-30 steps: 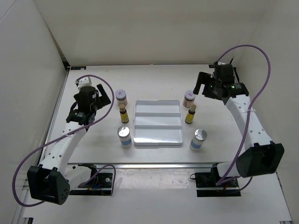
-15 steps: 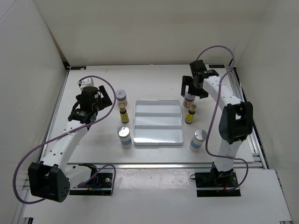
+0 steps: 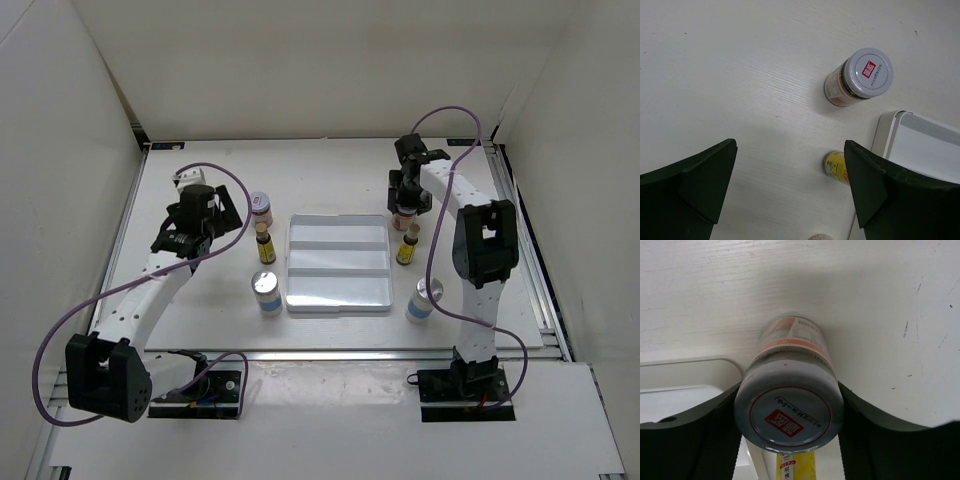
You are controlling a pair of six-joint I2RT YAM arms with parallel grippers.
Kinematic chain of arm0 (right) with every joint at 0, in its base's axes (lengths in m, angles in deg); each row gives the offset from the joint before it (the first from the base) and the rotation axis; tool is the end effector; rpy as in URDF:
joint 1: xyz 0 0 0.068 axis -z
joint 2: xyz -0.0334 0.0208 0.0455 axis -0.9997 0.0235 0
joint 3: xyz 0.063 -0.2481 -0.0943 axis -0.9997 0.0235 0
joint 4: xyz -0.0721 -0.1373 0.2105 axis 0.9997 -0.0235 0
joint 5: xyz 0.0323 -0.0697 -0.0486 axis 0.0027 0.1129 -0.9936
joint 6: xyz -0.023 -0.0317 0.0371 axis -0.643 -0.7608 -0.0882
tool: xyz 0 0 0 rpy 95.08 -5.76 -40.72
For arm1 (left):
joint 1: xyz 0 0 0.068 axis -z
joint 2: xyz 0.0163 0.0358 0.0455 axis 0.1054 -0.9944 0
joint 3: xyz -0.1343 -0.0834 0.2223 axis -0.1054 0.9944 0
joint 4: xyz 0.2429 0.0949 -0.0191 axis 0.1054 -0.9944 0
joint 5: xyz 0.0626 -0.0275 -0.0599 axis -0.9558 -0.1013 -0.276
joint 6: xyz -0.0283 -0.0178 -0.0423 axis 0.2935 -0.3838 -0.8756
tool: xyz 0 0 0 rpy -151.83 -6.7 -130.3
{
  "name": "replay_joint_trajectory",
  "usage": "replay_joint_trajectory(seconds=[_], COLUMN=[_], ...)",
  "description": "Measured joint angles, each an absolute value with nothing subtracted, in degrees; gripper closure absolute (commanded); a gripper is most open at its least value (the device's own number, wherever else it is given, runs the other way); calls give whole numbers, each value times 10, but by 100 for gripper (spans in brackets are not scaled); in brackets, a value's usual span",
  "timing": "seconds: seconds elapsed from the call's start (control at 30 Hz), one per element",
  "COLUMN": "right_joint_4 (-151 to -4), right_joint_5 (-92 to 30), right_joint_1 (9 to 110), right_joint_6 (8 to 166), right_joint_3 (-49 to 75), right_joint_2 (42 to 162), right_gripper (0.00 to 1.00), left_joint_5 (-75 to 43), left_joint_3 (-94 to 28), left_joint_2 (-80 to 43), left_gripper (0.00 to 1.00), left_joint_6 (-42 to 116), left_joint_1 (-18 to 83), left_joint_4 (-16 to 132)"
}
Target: Organize the condiment bottles
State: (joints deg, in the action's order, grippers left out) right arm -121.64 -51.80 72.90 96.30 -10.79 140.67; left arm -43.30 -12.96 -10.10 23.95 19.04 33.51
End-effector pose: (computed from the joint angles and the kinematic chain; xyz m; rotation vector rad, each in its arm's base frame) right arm 0.4328 0.1137 0.2159 0.0768 2.6583 -0.1322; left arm 0.2523 -0.0465 0.2851 -0.4031 2.1486 -0.0040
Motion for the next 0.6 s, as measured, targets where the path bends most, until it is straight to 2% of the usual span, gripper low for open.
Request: replay_joint_trajectory(seconds=[0.1, 0.23, 0.33, 0.6], right_joint_4=[-1215, -1215, -1217, -1203], right_joint_5=[-518, -525, -534, -538], right_joint_1=[729, 729, 724, 658], right_joint_6=[962, 958, 943, 885], right_joint_3=[-109, -108, -105, -117], right_joint_2=[1407, 1401, 1376, 1255], right_gripper=[74, 88, 94, 97], left_joint_5=[-433, -433, -433, -433], left_joint_3=[-130, -130, -130, -130], left_joint_2=[-104, -107, -108, -108], left_gripper=[1, 1, 1, 1], left_joint_6=[241, 243, 243, 243], left_joint_1=[190, 190, 190, 190], left_joint_4=[335, 334, 335, 333])
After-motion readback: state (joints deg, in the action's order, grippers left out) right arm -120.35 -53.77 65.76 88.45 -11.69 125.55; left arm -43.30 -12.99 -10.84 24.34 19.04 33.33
